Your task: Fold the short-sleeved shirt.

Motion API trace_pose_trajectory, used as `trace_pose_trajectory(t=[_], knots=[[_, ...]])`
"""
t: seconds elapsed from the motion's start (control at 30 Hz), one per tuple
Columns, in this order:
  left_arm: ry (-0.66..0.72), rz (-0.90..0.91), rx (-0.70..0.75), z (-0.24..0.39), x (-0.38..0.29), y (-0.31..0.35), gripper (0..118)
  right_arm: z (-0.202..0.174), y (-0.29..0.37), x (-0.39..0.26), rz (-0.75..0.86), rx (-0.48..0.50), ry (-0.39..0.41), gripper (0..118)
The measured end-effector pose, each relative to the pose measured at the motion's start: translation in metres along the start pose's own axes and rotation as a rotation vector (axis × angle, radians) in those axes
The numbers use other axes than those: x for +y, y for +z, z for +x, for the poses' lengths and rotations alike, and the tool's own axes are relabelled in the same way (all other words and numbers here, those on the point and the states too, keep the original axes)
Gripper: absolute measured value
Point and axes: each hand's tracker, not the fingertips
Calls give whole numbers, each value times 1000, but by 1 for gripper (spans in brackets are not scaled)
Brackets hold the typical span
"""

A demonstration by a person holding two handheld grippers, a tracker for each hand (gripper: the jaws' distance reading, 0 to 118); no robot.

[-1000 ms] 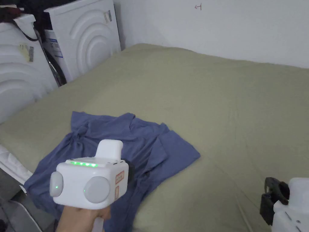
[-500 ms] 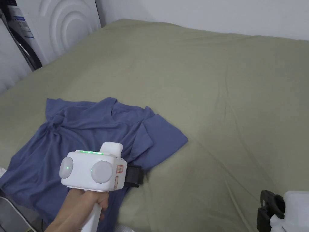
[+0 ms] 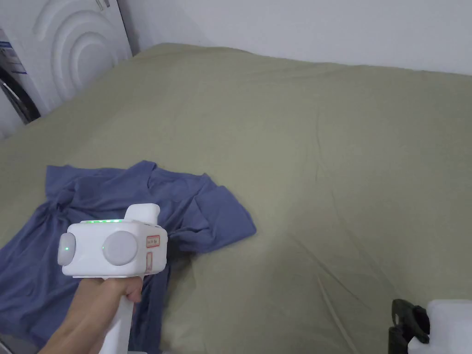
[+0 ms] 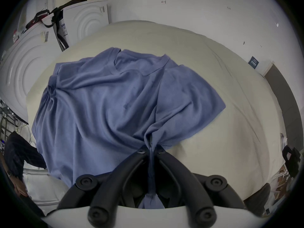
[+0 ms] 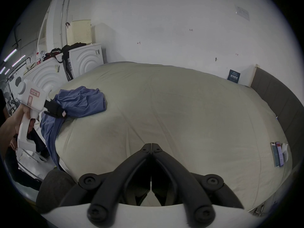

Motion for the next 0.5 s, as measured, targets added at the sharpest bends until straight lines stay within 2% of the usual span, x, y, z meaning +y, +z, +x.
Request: trace_pose_trajectory(t=[0.07,0.1,0.13,0.37,0.43,0.5], knots=[[62,9,-96,15,5,2,3,7,5,2,3,-16,8,0],[41,23,-67,21,8,3,3,10,8,3,6,-26,8,0],[-108,169,105,21,22,10,3,14,10,3,8,-35,5,0],[-82,171,-31,77,40,5,3,37,28,2,33,-78,-19,0],[-88,163,-117,106,50,4,3,44,32,0,32,-86,-25,0],[-122,171,-142,138,57,2,3,51,35,-2,34,-96,-28,0]])
